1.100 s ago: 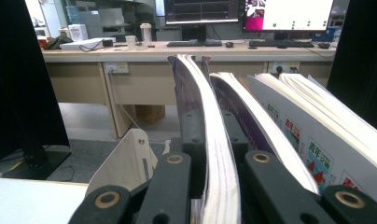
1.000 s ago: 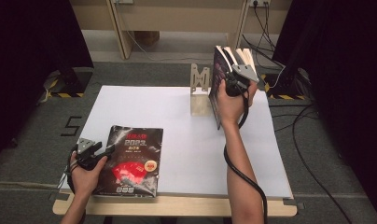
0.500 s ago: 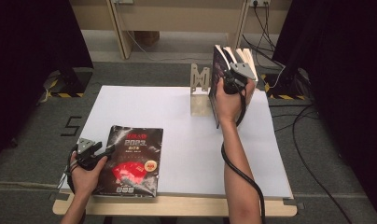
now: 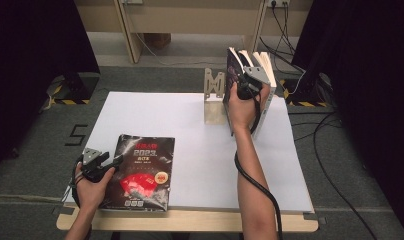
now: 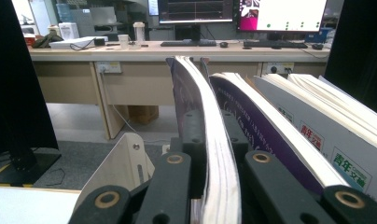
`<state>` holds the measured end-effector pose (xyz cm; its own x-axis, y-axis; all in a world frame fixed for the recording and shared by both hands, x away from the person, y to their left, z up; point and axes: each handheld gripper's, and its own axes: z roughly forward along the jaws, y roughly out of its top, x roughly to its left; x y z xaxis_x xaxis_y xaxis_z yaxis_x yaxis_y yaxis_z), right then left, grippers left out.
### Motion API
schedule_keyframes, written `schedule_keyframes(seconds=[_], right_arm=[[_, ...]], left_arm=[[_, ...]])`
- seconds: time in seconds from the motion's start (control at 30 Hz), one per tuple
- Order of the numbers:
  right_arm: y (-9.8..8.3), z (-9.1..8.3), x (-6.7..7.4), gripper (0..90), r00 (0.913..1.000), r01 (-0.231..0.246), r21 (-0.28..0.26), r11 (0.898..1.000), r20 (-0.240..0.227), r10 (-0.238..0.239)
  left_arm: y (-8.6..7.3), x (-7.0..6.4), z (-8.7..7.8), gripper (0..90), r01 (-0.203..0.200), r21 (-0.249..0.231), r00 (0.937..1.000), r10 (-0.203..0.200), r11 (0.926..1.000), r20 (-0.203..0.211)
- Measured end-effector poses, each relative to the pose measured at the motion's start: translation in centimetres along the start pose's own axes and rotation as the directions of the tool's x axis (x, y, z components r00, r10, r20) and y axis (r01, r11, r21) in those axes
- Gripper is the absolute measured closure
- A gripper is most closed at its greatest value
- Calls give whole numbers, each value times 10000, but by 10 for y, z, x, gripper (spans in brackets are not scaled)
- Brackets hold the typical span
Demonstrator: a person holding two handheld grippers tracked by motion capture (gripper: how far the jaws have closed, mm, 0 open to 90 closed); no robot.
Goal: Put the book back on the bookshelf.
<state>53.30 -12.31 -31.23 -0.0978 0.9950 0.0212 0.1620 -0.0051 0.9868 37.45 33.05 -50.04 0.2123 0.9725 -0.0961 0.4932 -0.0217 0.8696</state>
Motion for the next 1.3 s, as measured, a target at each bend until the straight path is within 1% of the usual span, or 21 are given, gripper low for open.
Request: schedule_keyframes(seconds=[0.07, 0.27, 0.4, 0.63, 1.0, 1.3], right_arm=[[0, 1, -1, 847, 10000, 63, -43, 10000, 20, -63], [1, 3, -1, 847, 9999, 23, -47, 10000, 100, -23], [0, 5, 0, 847, 9999, 84, -72, 9999, 142, -83], [-2, 8, 2, 847, 9997, 22, -93, 10000, 227, -20], [-6, 16, 3, 847, 9994, 60, -89, 9999, 342, -57], [-12, 22, 4, 846, 9990, 54, 19, 10000, 442, -55]], left_arm=[[0, 0, 0, 390, -3, 3, 10000, 3, 10000, -2], [0, 0, 0, 390, -30, -8, 10000, 30, 10000, -7], [0, 0, 0, 390, -13, -30, 10000, 13, 10000, -2], [0, 0, 0, 390, 22, 3, 10000, -22, 10000, 6], [0, 0, 0, 390, 19, -9, 10000, -19, 10000, 9], [0, 0, 0, 390, 0, 1, 10000, 0, 10000, 6]])
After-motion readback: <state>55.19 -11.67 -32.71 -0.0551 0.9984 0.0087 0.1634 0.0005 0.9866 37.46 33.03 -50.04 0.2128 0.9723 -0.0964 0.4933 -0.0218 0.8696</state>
